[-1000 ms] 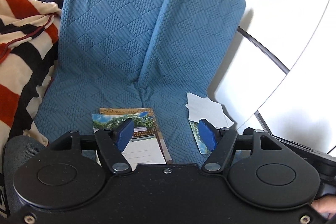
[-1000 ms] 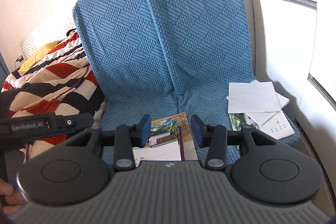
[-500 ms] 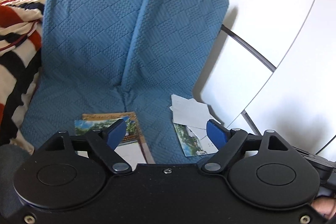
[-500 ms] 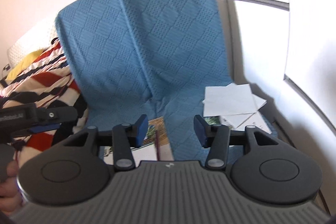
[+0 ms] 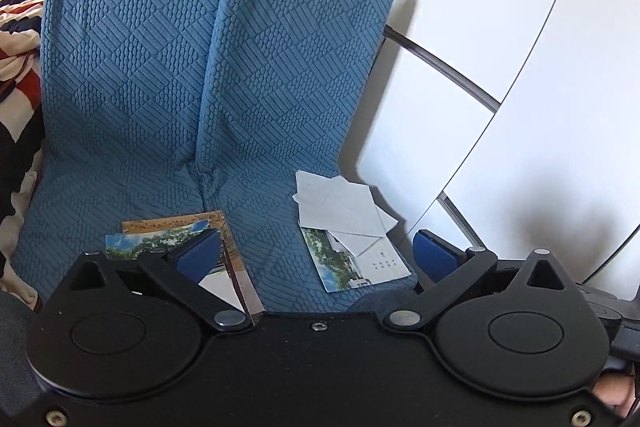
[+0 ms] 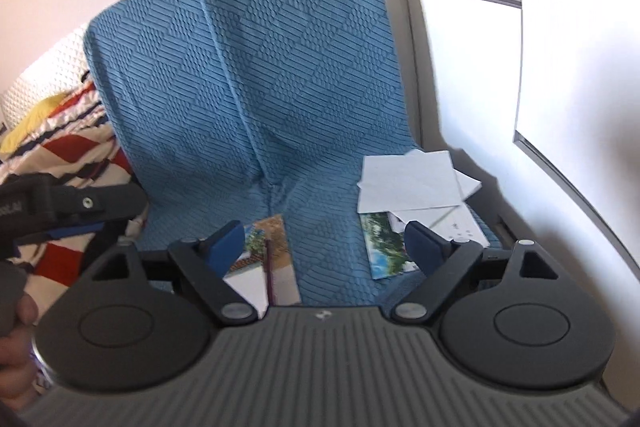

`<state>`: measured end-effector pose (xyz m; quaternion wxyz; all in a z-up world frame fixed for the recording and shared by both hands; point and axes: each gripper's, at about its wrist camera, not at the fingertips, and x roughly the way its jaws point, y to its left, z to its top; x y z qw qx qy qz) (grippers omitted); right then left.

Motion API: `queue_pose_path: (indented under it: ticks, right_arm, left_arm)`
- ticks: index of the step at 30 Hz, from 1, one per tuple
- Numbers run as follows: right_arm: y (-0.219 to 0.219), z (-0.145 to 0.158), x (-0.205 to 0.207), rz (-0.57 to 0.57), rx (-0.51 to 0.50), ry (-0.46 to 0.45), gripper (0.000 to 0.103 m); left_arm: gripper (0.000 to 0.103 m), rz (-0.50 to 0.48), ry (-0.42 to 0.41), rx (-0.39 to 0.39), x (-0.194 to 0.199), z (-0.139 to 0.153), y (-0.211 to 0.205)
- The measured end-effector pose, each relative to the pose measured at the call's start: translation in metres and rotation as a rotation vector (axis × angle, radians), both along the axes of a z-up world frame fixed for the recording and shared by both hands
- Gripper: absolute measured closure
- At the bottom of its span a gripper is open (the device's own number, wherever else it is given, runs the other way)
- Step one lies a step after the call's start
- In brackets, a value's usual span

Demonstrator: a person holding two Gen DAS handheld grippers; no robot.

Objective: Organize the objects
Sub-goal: 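Back the left tool away and move it toward the loose white sheets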

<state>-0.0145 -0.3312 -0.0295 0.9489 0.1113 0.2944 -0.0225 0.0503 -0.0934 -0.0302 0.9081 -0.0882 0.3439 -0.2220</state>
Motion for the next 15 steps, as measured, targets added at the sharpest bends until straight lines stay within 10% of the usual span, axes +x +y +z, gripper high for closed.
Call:
queue_pose_path:
  ticks: [15]
  right_arm:
    - [-0.031, -0.024, 0.006, -0.059, 0.035, 0.036, 0.015]
  left_arm:
    - [0.001, 0.001, 0.035, 0.0, 0.019, -0.024, -0.031]
